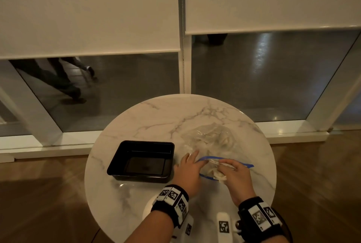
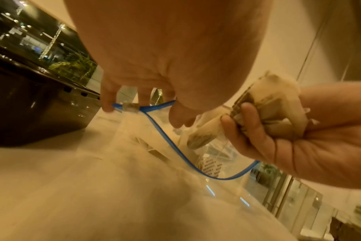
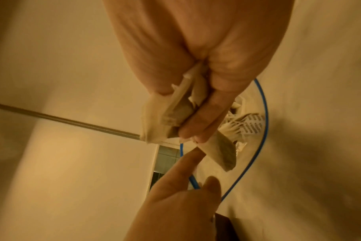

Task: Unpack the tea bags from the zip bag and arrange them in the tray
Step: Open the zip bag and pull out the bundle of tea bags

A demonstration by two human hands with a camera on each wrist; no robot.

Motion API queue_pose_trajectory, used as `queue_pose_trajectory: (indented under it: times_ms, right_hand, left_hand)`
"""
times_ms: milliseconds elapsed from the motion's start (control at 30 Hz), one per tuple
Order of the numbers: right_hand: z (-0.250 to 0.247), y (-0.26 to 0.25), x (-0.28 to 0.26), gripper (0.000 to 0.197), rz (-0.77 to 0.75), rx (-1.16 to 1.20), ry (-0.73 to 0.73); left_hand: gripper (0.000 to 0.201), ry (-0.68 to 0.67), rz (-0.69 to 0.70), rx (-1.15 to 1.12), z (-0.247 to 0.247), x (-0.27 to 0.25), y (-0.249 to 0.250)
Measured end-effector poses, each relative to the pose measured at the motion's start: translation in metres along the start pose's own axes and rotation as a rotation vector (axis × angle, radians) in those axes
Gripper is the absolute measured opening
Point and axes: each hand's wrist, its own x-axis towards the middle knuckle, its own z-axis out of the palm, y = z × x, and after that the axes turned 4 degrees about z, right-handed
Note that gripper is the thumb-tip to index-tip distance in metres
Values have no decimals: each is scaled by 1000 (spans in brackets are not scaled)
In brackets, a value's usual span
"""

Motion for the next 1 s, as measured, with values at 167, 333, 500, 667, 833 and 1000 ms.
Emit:
queue_pose_trajectory:
  times_ms: [167,333,500,667,833,1000]
  right_hand:
    - [-12,-12,-19,17,-42,53,-98]
    - [-4,-23,-33,18,-51,108,-279]
    - [20,-25,-42,22,65,154,-457]
    - [38,-10,-42,24,12,-21,-416]
    - [58,3,-43,24,-56,-143,-388]
    - [73,10,-46,37,152,-52,-448]
  left_hand:
    - [36,542,28,-305,6,-22,1]
    - [19,303,-394,-1167,-9,-33,10]
    - [44,4,-544,-1742,-18,-37,5]
    - [37,-83,-490,-1903,-28,-50,0]
    - [42,-44,-480,-1864,-25,-59,-3]
    - [33,160,-432,-1720,-15,-61,0]
